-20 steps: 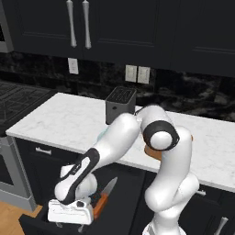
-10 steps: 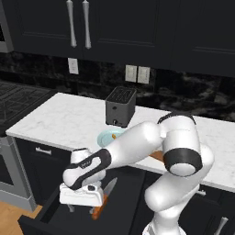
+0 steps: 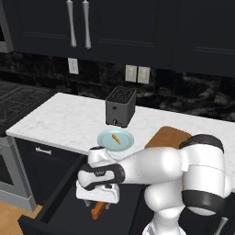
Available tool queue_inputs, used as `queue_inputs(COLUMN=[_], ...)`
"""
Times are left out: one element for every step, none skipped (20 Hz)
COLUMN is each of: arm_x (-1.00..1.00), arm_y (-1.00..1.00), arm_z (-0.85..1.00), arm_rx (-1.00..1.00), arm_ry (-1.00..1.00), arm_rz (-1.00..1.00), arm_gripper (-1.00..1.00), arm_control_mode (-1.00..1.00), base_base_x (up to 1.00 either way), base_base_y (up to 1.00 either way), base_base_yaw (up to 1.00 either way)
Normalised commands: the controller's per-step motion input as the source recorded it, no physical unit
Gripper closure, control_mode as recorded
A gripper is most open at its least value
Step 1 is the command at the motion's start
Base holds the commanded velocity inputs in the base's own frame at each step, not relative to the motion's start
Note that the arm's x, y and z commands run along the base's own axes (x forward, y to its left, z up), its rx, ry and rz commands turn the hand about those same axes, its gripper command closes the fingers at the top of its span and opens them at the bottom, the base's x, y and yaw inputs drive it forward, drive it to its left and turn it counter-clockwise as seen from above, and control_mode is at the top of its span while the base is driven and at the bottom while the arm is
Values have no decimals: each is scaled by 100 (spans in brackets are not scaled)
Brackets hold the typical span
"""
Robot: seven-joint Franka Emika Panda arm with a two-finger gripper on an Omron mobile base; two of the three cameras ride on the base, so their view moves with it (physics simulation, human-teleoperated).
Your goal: Pick up the knife from the drawer and place it on the cutting board. Then place the meat from the plate to the cutting board.
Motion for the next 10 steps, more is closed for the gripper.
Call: queue_inputs(arm_x=[9, 18, 37, 59, 60, 56, 58, 60, 51, 49], arm_y=[-18, -19, -9, -1, 0, 0, 0, 0, 0, 9], arm_z=[-13, -14, -14, -10, -10, -9, -7, -6, -4, -4], arm_rx=[0, 0, 0, 0, 0, 0, -1, -3, -5, -5], arm_ry=[0, -3, 0, 0, 0, 0, 0, 0, 0, 0], arm_rz=[0, 0, 0, -1, -1, 0, 0, 0, 0, 0], arm_gripper=[-100, -100, -100, -100, -100, -100, -100, -100, -100, -100], arm_control_mode=[-100, -100, -100, -100, -100, -100, -100, -100, -100, -100], base_base_x=[0, 0, 0, 0, 0, 0, 0, 0, 0, 0], base_base_y=[0, 0, 0, 0, 0, 0, 0, 0, 0, 0], base_base_yaw=[0, 0, 0, 0, 0, 0, 0, 0, 0, 0])
